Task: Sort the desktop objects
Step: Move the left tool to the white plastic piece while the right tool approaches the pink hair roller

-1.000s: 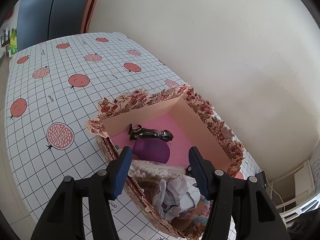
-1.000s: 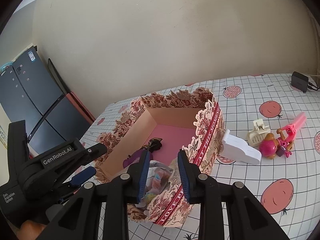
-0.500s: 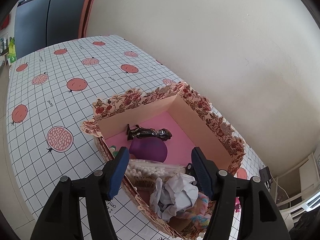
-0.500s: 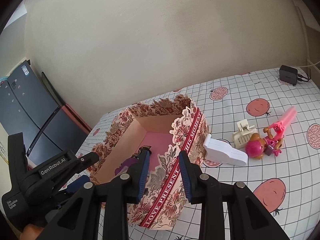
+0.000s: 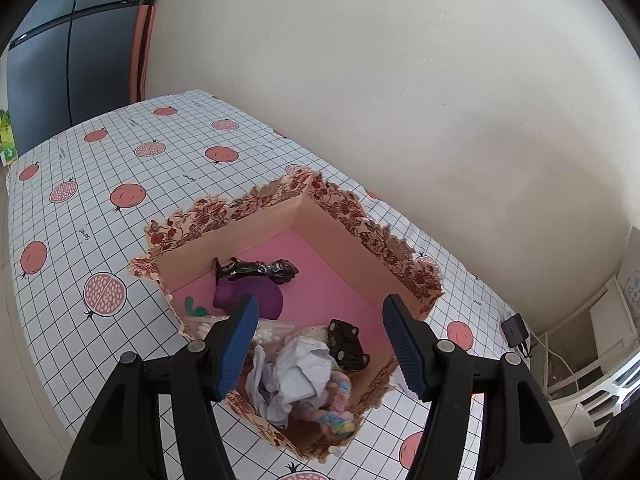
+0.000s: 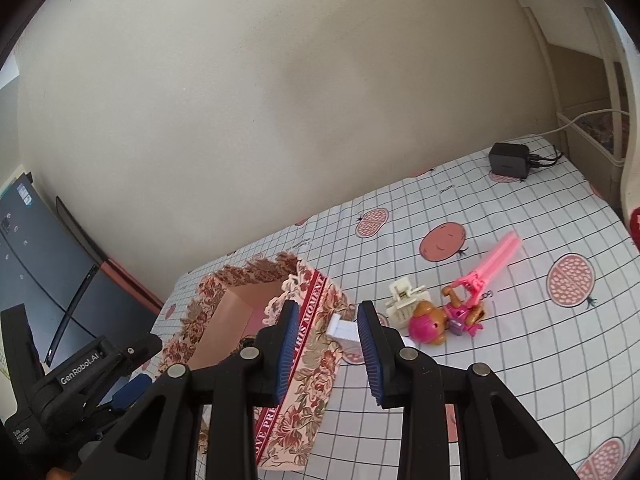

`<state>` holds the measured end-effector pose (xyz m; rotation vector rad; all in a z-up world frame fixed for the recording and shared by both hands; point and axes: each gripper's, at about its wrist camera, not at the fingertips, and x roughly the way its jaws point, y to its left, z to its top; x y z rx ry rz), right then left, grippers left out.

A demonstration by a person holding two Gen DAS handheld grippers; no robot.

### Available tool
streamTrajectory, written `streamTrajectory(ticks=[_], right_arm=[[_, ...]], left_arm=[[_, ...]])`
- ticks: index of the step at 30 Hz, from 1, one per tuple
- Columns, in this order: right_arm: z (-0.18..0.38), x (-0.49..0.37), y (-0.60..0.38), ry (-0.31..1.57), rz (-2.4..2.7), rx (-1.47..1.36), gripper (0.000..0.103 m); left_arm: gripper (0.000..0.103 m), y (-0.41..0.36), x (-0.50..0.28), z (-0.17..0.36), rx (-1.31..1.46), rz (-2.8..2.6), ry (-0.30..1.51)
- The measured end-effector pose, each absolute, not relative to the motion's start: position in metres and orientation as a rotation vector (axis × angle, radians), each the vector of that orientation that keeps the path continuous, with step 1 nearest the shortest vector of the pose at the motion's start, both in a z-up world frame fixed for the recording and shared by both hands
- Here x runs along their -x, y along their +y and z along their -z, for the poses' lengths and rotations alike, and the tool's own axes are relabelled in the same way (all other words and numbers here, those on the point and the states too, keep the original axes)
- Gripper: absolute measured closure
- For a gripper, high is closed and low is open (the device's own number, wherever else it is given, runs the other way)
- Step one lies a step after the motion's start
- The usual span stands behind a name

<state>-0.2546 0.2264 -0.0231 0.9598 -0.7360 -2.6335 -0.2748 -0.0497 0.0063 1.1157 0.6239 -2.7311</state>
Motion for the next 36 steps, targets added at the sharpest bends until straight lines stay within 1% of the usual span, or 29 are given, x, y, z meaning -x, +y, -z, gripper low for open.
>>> streamTrajectory(ticks=[6, 11, 15, 17, 20, 23, 29, 31, 36], right_arm=[[0.022, 0.25, 0.279, -0.818, 2.711, -0.994, 0.069], [0.031, 0.252, 0.316, -0.895, 2.761, -1.036, 0.069], [0.044, 0.255, 0.332, -0.949, 2.767, -1.068, 0.069], [0.052, 0.258, 0.335, -0.987, 2.75, -1.088, 0.069], [0.062, 0.261, 0.336, -1.016, 2.726, -1.102, 0.069], [0.068, 0.264, 0.334, -1.019, 2.713, -1.111, 0.069], [0.081, 0.271, 0.334, -1.006, 2.716, -1.166, 0.069], [0.086, 0.273, 0.336, -1.019, 2.716, -1.184, 0.069], [0.109, 0.277, 0.342, -1.226, 2.598, -1.216, 0.069]], left_arm=[[0.037, -0.018, 0.274, -0.017, -1.148, 2.803, 0.582], [0.037, 0.018, 0.279, -0.011, -1.234, 2.86, 0.52], [0.037, 0.052, 0.288, 0.003, -1.357, 2.905, 0.49], [0.037, 0.068, 0.295, 0.014, -1.444, 2.915, 0.519], [0.037, 0.089, 0.301, 0.028, -1.537, 2.898, 0.519], [0.037, 0.103, 0.309, 0.042, -1.574, 2.861, 0.489], [0.037, 0.106, 0.327, 0.07, -1.598, 2.761, 0.513], [0.037, 0.109, 0.331, 0.077, -1.592, 2.745, 0.496], [0.037, 0.111, 0.341, 0.096, -1.628, 2.692, 0.495]])
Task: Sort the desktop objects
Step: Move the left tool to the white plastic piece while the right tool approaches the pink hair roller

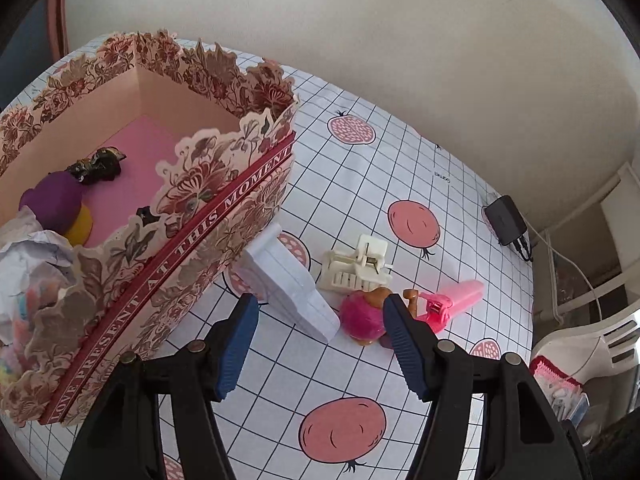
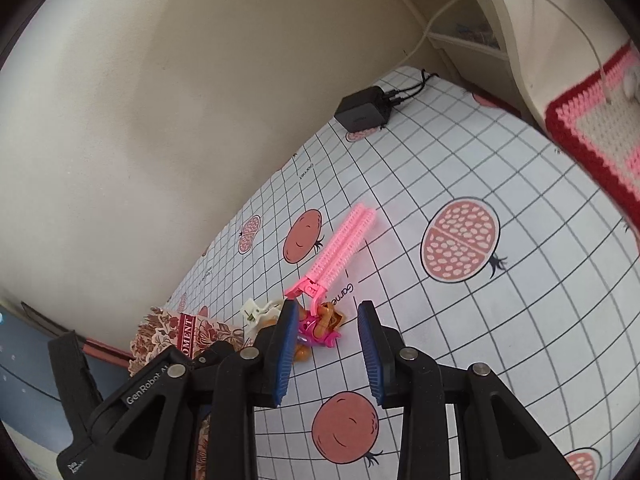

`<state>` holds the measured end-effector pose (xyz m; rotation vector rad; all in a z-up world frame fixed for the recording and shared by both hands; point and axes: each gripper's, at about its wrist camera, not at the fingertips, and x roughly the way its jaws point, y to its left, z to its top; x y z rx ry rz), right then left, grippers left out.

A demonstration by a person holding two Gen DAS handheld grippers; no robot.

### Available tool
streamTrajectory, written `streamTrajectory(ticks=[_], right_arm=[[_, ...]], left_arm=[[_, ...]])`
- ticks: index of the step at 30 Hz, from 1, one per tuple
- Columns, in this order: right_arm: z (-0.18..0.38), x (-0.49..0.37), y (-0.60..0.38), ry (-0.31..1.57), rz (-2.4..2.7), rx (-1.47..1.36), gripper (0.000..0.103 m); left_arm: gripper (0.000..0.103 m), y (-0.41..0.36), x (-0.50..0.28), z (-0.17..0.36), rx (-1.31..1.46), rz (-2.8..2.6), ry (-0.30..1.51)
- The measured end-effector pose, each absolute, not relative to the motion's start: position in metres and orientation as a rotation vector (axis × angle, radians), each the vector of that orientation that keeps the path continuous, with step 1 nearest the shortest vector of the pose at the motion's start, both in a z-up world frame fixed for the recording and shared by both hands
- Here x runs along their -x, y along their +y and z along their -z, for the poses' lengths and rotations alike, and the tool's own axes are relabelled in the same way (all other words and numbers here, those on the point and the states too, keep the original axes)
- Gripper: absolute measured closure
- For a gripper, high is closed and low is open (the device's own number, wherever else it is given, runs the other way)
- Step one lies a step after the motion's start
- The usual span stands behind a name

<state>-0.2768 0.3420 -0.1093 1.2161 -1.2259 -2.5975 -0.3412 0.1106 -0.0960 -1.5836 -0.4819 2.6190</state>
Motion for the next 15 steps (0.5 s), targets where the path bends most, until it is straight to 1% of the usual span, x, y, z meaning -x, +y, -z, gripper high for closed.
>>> streamTrajectory(ticks=[5, 6, 7, 8, 15], right_arm=[[0.124, 0.296, 0.351, -1.337, 2.533, -1.263, 0.069], [0.127, 0.3, 0.355, -1.371, 2.52, -1.271, 0.066], [0.13, 0.302, 0.358, -1.397, 2.509, -1.273, 0.055], [0.132, 0.304, 0.36, -1.406, 2.511, -1.274, 0.051], [0.146, 0.32, 0.36, -1.433, 2.454, -1.305, 0.05]], left_arm=[[0.037, 0.102, 0.349, 0.105, 1.602, -2.642, -0.487], [0.037, 0.1, 0.35, 0.106, 1.604, -2.64, -0.498], [0.037, 0.099, 0.351, 0.107, 1.605, -2.637, -0.509], [0.037, 0.098, 0.353, 0.109, 1.603, -2.636, -0.518], [0.037, 0.096, 0.362, 0.118, 1.598, -2.654, -0.542]])
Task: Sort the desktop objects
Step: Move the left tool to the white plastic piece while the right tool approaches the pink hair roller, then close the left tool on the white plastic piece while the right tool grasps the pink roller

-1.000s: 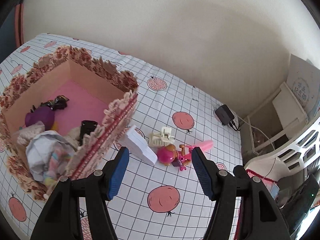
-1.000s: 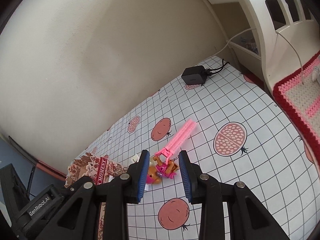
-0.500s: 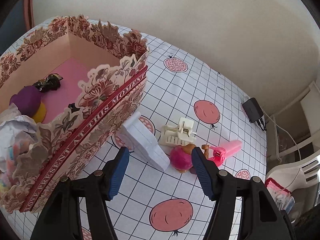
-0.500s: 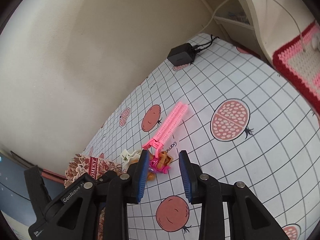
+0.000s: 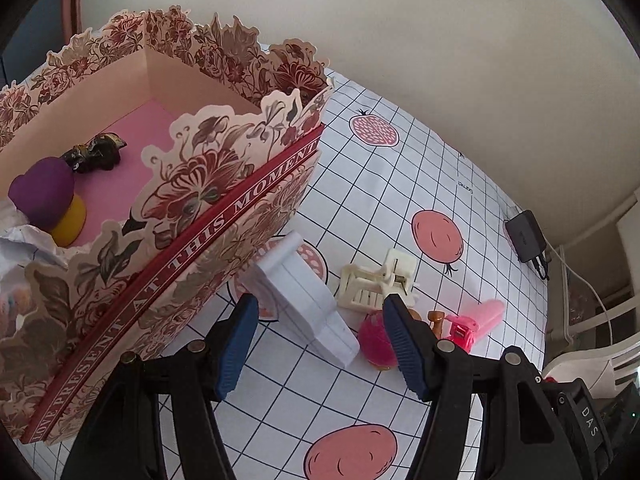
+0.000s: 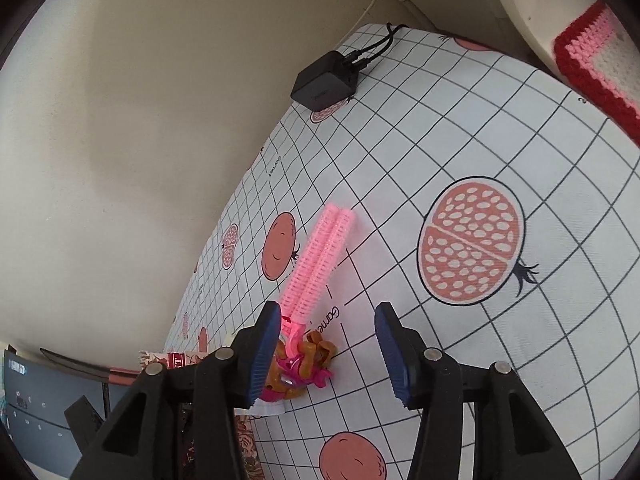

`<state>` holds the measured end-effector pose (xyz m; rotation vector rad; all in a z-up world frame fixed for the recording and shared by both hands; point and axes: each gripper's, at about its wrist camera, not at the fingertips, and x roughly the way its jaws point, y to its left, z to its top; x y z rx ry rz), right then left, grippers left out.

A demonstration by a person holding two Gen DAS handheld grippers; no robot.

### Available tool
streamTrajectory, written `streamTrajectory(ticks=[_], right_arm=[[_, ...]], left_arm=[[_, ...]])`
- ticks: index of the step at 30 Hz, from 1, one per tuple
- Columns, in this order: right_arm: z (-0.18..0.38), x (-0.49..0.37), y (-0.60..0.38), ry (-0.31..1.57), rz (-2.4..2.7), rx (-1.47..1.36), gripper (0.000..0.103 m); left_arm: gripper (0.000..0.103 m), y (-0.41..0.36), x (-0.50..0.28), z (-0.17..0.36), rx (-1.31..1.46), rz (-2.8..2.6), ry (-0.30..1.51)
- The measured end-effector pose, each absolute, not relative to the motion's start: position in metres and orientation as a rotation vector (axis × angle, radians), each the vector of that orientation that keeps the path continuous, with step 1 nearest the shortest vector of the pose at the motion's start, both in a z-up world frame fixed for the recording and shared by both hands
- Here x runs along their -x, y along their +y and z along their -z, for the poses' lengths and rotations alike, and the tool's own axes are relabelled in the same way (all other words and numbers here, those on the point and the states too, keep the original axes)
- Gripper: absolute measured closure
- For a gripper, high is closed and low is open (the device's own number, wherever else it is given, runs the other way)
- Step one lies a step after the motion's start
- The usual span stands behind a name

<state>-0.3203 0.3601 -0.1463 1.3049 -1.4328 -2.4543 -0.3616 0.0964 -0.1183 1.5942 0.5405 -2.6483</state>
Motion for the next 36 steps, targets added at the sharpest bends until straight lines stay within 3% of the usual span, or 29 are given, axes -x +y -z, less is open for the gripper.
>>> streamTrajectory(ticks=[6, 25, 36], right_arm=[[0.142, 0.34, 0.351, -1.377, 2.445, -1.226, 0.05], [0.153, 0.378, 0.33, -1.231, 2.475, -1.415, 0.056], [0.141, 0.422, 0.3, -0.745, 2.599, -1.64, 0.057]], left_arm=[[0.042, 0.088, 0.369, 0.123, -1.587, 2.644, 0.57], [0.065, 0.084, 0.375, 0.138, -1.639, 2.633, 0.541], [0.075, 0.087, 0.37, 0.145, -1.685, 2.634, 0.42]])
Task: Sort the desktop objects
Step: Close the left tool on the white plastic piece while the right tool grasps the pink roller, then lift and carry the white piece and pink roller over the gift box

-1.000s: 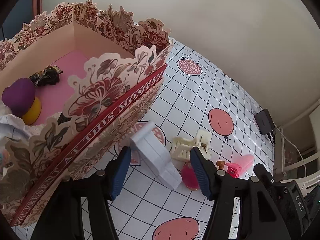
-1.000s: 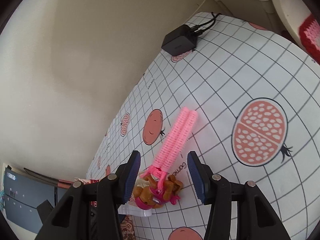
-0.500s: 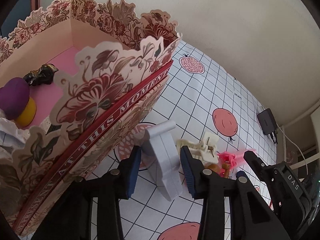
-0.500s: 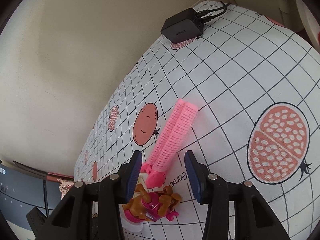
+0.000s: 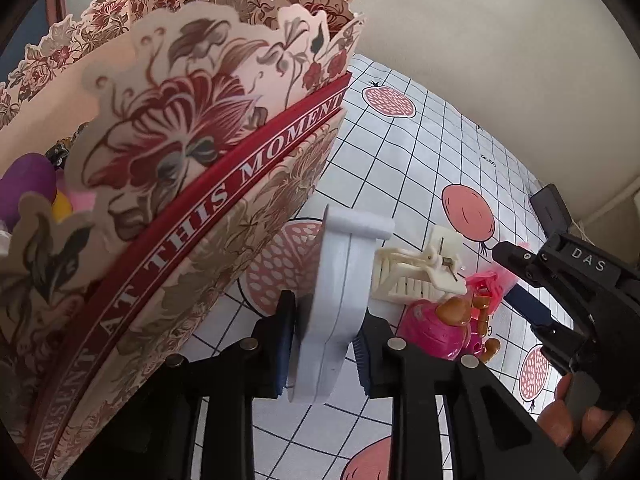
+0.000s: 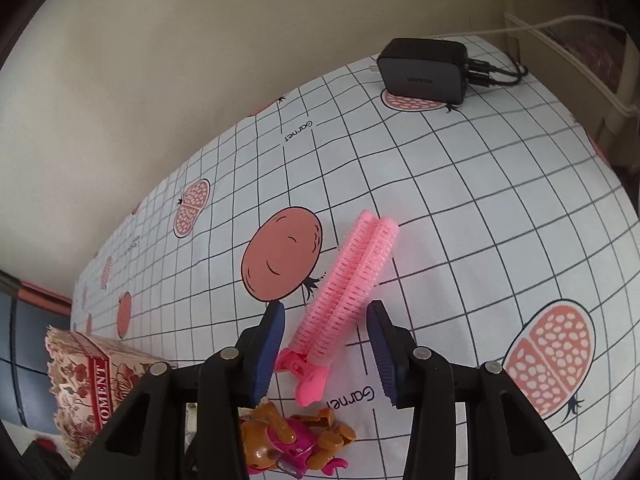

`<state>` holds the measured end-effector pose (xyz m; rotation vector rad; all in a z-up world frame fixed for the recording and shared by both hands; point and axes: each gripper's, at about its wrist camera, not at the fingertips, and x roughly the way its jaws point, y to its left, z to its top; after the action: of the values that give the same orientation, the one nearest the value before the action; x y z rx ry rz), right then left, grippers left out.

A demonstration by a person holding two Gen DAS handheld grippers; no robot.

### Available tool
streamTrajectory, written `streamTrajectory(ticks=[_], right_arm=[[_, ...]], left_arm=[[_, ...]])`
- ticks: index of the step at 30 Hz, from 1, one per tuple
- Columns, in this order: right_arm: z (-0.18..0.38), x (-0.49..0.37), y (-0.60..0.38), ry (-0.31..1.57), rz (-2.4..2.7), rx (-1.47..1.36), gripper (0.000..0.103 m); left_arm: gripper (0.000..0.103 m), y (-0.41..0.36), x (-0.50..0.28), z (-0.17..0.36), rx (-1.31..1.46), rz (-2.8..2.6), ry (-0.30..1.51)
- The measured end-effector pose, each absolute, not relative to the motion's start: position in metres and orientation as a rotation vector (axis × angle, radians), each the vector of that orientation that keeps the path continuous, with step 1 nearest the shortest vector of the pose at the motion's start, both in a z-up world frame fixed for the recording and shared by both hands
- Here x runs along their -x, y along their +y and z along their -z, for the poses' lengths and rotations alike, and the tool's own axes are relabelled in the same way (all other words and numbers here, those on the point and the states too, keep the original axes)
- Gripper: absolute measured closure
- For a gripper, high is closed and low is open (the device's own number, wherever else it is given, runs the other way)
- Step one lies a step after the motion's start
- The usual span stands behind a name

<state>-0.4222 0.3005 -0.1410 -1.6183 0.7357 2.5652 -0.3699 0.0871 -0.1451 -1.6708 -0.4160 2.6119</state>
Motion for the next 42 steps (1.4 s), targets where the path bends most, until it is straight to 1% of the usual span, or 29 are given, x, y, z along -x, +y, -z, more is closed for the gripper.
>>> streamTrajectory(ticks=[3, 4, 5, 6, 7, 10, 13, 15, 20, 23, 27, 30, 35, 39, 42], right_arm=[[0.139, 0.424, 0.293, 0.598, -2.583, 1.648, 0.057], [0.139, 0.424, 0.291, 0.56, -2.586, 1.657, 0.058], [0.139, 0.424, 0.289, 0.523, -2.584, 1.663, 0.061], [0.139, 0.424, 0.287, 0.491, -2.584, 1.668, 0.062], [0.139, 0.423, 0.287, 0.482, -2.589, 1.668, 0.062], [0.139, 0.417, 0.292, 0.505, -2.584, 1.673, 0.069], [0.138, 0.404, 0.297, 0.498, -2.59, 1.684, 0.072], [0.139, 0.388, 0.304, 0.535, -2.592, 1.667, 0.074], [0.141, 0.333, 0.327, 0.787, -2.543, 1.581, 0.074], [0.141, 0.301, 0.328, 0.829, -2.52, 1.556, 0.074], [0.141, 0.268, 0.32, 0.838, -2.517, 1.569, 0.074], [0.141, 0.261, 0.318, 0.861, -2.483, 1.612, 0.074], [0.142, 0.258, 0.321, 1.002, -2.414, 1.62, 0.074], [0.127, 0.261, 0.326, 1.064, -2.458, 1.544, 0.074], [0.116, 0.261, 0.332, 1.093, -2.479, 1.483, 0.074]], left_arm=[[0.078, 0.088, 0.368, 0.145, 1.677, -2.609, -0.374], [0.082, 0.088, 0.368, 0.145, 1.683, -2.608, -0.361], [0.082, 0.088, 0.368, 0.145, 1.688, -2.609, -0.344], [0.082, 0.088, 0.368, 0.145, 1.691, -2.603, -0.333], [0.082, 0.089, 0.368, 0.145, 1.695, -2.599, -0.316], [0.082, 0.091, 0.366, 0.144, 1.713, -2.582, -0.269], [0.082, 0.093, 0.361, 0.144, 1.722, -2.559, -0.21], [0.082, 0.093, 0.355, 0.143, 1.726, -2.547, -0.175], [0.082, 0.099, 0.335, 0.143, 1.721, -2.52, -0.068], [0.082, 0.101, 0.324, 0.143, 1.723, -2.498, -0.029], [0.082, 0.103, 0.31, 0.142, 1.708, -2.496, 0.014], [0.082, 0.106, 0.302, 0.142, 1.695, -2.486, 0.053], [0.082, 0.105, 0.295, 0.141, 1.691, -2.487, 0.035], [0.082, 0.101, 0.296, 0.14, 1.703, -2.486, -0.005], [0.082, 0.103, 0.294, 0.139, 1.706, -2.495, 0.018]])
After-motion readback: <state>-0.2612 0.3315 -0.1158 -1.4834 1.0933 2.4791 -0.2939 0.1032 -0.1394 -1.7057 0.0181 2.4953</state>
